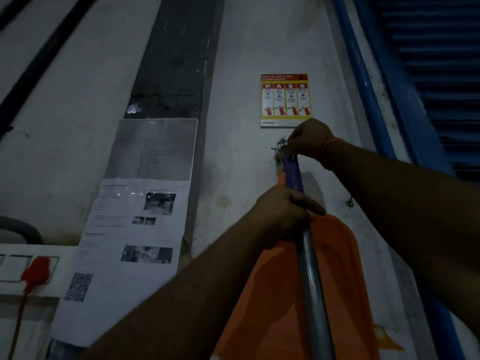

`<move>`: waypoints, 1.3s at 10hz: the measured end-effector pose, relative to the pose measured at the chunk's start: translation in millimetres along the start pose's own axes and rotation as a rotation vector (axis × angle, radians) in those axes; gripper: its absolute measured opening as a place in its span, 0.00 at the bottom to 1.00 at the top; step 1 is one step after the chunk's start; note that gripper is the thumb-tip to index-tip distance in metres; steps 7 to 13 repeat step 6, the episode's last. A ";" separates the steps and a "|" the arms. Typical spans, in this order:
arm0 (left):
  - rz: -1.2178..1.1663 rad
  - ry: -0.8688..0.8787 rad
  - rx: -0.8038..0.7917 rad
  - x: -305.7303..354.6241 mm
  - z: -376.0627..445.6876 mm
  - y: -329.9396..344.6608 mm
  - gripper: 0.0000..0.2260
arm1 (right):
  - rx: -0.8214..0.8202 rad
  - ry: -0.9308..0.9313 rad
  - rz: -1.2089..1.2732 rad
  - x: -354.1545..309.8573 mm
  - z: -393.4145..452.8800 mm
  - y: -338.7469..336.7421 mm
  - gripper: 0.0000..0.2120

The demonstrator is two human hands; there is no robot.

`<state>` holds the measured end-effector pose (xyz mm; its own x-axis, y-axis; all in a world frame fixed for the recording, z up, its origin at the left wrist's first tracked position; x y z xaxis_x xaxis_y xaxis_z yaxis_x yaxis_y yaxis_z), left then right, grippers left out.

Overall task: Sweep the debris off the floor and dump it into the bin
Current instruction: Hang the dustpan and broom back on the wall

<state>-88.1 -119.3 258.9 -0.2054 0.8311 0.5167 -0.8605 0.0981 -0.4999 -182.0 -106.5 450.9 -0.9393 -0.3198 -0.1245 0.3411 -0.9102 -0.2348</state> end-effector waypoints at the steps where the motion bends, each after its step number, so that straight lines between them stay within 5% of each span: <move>1: -0.018 0.008 -0.010 -4.9 -5.7 4.4 0.10 | 0.012 0.034 0.135 12.3 -12.1 1.3 0.05; 5: 0.017 0.137 0.063 -23.2 -29.9 6.6 0.11 | -0.086 0.003 0.539 3.8 -65.0 12.3 0.06; 13: 0.053 0.165 0.038 -32.5 -38.0 12.5 0.14 | -0.161 -0.003 0.559 4.6 -79.9 16.7 0.06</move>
Point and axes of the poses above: each hand's wrist, its own z-axis towards the middle knuckle, its own y-axis out of the palm, x = y × z, the point moved 10 cm from there along z, towards the middle knuckle, and after that the axes turned 3 degrees about z, right-handed, at the moved point
